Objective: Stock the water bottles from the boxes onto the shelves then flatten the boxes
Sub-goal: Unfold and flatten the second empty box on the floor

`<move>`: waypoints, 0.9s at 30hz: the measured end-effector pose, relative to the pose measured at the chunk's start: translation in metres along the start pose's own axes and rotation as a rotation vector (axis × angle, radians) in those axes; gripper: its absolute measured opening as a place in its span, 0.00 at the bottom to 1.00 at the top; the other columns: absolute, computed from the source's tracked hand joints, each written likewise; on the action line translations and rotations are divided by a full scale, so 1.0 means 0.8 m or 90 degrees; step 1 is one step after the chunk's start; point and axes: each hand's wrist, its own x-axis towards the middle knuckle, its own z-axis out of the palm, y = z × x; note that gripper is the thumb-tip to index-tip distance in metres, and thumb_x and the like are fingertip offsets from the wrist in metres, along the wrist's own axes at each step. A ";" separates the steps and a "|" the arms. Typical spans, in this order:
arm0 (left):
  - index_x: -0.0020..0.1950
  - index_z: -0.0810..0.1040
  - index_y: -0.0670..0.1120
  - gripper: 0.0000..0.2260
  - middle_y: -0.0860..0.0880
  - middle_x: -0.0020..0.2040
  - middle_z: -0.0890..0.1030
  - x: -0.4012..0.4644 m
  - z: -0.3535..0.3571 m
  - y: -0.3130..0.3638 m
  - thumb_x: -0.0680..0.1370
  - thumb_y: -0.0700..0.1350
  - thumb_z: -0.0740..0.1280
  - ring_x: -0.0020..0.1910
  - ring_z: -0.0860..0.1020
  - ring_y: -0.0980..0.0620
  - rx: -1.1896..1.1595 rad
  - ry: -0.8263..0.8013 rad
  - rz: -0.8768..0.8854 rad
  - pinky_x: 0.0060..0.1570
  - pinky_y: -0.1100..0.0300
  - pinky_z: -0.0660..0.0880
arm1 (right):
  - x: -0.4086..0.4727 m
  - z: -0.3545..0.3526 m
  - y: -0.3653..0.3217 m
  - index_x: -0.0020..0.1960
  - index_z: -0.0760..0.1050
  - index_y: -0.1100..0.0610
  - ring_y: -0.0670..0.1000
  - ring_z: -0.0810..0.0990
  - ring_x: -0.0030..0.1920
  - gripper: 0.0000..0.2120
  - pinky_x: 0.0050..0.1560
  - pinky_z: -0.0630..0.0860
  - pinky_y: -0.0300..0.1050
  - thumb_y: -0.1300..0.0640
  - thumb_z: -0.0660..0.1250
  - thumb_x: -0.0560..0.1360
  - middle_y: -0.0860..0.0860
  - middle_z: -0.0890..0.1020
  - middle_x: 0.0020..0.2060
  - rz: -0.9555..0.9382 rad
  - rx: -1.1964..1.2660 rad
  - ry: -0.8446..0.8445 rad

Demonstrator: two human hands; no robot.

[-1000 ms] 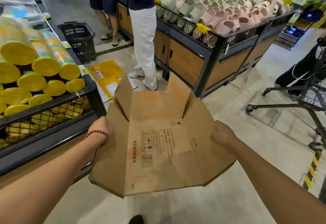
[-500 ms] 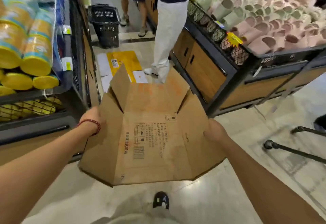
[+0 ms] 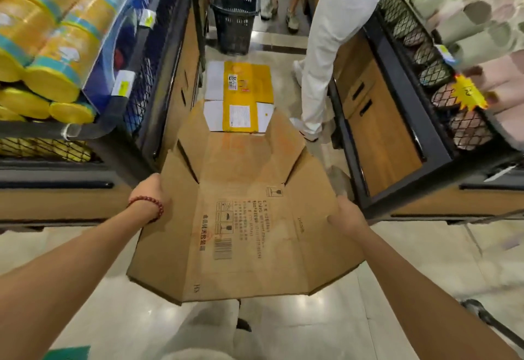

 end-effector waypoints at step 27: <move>0.50 0.69 0.44 0.08 0.49 0.40 0.71 0.371 -0.054 0.248 0.75 0.41 0.67 0.41 0.71 0.49 -0.062 0.009 -0.019 0.41 0.56 0.70 | 0.427 -0.167 -0.125 0.59 0.70 0.60 0.54 0.75 0.50 0.11 0.47 0.68 0.44 0.62 0.63 0.77 0.52 0.74 0.48 -0.028 0.073 -0.023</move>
